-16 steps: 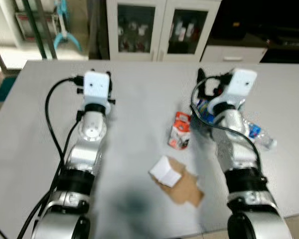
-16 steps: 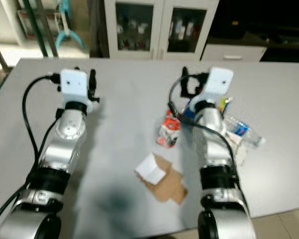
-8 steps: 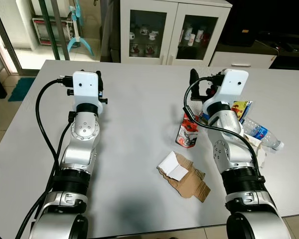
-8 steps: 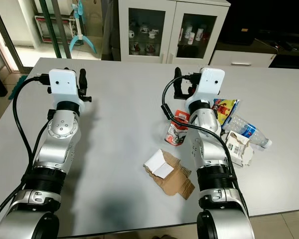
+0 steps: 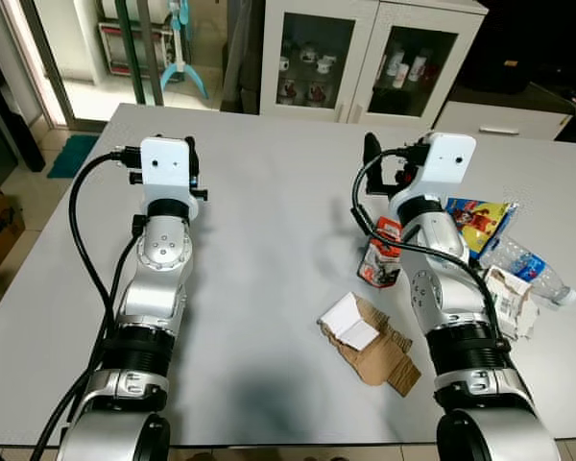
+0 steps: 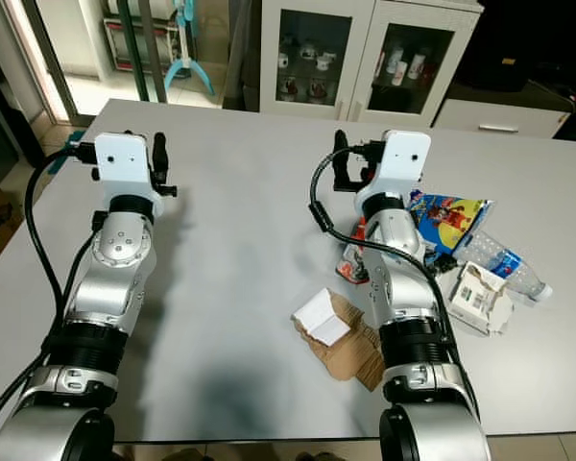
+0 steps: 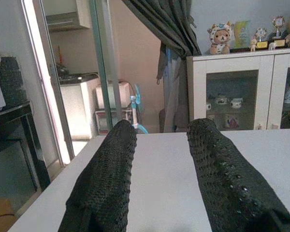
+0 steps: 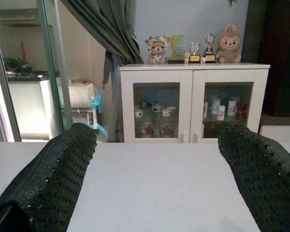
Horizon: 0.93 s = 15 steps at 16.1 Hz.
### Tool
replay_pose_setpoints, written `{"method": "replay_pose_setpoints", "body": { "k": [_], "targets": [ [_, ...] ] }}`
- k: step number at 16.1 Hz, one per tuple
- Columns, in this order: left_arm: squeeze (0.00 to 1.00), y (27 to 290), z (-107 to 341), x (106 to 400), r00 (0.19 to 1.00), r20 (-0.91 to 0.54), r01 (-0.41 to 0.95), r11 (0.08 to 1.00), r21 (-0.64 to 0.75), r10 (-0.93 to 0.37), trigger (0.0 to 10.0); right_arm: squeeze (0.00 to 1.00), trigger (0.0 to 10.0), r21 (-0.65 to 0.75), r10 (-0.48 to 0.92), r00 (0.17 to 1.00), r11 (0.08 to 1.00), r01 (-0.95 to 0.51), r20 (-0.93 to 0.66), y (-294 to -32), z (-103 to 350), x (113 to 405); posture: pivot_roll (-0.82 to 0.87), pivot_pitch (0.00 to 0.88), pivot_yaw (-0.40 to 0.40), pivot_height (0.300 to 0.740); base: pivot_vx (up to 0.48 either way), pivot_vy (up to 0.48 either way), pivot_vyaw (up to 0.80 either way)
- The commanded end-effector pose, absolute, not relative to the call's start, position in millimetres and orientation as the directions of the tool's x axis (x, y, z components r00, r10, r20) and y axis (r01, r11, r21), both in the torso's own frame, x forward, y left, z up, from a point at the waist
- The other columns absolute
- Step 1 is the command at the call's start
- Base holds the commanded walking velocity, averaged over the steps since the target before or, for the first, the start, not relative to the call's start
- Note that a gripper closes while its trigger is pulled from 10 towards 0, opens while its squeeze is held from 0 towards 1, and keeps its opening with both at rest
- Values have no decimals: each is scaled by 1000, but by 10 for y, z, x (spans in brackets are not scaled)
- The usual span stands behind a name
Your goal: Picking trash to rubbish bin
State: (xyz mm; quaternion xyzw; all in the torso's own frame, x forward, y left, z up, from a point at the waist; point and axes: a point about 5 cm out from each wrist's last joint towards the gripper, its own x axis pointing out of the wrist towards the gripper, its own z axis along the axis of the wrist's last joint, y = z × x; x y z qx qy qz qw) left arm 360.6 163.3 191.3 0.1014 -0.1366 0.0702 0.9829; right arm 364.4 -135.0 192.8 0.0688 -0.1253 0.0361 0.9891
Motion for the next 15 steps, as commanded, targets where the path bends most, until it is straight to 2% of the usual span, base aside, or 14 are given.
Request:
{"method": "replay_pose_setpoints", "body": {
  "k": [1, 15],
  "targets": [
    [0, 1585, 1945, 3604, 951, 293, -159, 969, 186, 100, 10000, 0, 10000, 116, 53, 968, 990, -84, 247, -1372, 1934, 3649, -47, 41, -87, 740, 0, -322, 0],
    [0, 1588, 1922, 3604, 953, 284, -161, 968, 193, 102, 10000, 0, 10000, 114, 65, 969, 989, -95, 239, -1352, 1916, 3643, -47, 45, -88, 740, 0, -419, 0]
  ]
}}
